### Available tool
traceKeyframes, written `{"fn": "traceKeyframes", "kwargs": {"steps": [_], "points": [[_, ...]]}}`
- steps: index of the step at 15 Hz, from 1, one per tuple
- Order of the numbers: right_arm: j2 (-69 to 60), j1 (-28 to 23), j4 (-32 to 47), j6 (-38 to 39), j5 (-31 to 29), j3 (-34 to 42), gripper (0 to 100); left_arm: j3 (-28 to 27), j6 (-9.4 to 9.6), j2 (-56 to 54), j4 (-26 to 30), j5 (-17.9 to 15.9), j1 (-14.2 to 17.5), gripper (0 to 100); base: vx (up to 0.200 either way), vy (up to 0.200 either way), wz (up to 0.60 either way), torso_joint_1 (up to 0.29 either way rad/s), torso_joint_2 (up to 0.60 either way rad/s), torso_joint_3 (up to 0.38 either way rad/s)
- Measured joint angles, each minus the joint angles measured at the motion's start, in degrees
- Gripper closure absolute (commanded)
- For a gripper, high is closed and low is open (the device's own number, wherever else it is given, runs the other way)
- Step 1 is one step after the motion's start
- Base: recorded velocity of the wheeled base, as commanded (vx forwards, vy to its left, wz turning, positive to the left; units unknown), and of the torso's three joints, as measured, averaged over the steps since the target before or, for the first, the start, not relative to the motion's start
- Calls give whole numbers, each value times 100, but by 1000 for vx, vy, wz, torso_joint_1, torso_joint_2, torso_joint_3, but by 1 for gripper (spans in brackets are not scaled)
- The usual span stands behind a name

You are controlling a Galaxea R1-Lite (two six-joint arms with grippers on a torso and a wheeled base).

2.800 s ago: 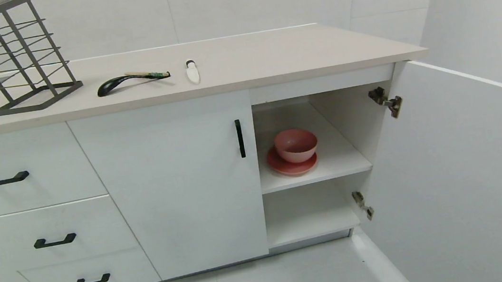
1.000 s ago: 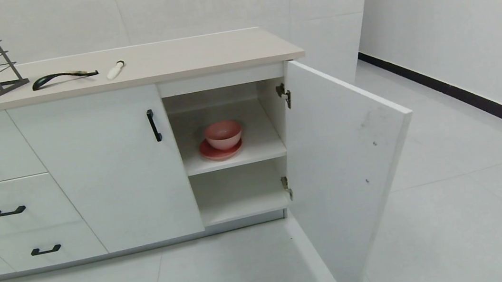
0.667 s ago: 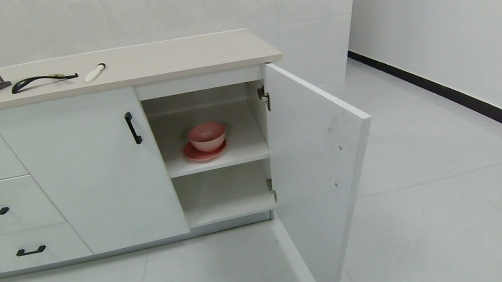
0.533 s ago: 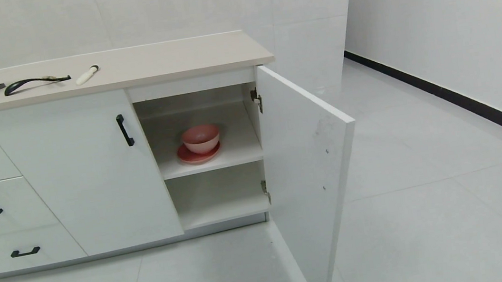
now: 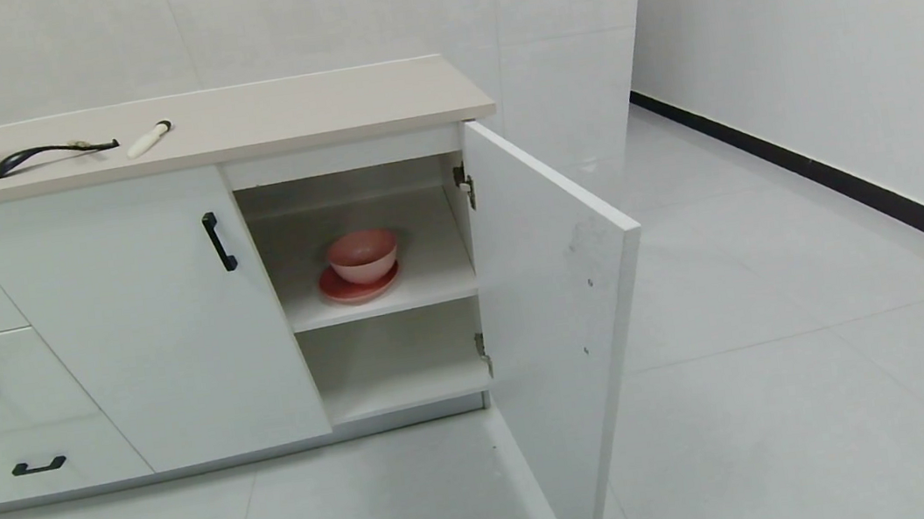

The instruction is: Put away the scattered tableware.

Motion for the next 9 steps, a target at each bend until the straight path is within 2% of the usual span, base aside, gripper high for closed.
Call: {"fn": "traceKeyframes", "kwargs": {"steps": [3, 6, 9], "points": [[169, -72, -699, -4, 355, -404, 100, 0, 2, 0, 0, -9, 0, 0, 0, 0, 0, 0, 0, 0], [972, -169, -851, 5, 1538, -1122, 100, 0, 6, 0, -2, -39, -4, 0, 0, 0, 0, 0, 0, 0], [2083, -113, -941, -118, 2321, -1462, 100, 0, 5, 0, -2, -44, -2, 0, 0, 0, 0, 0, 0, 0]]}}
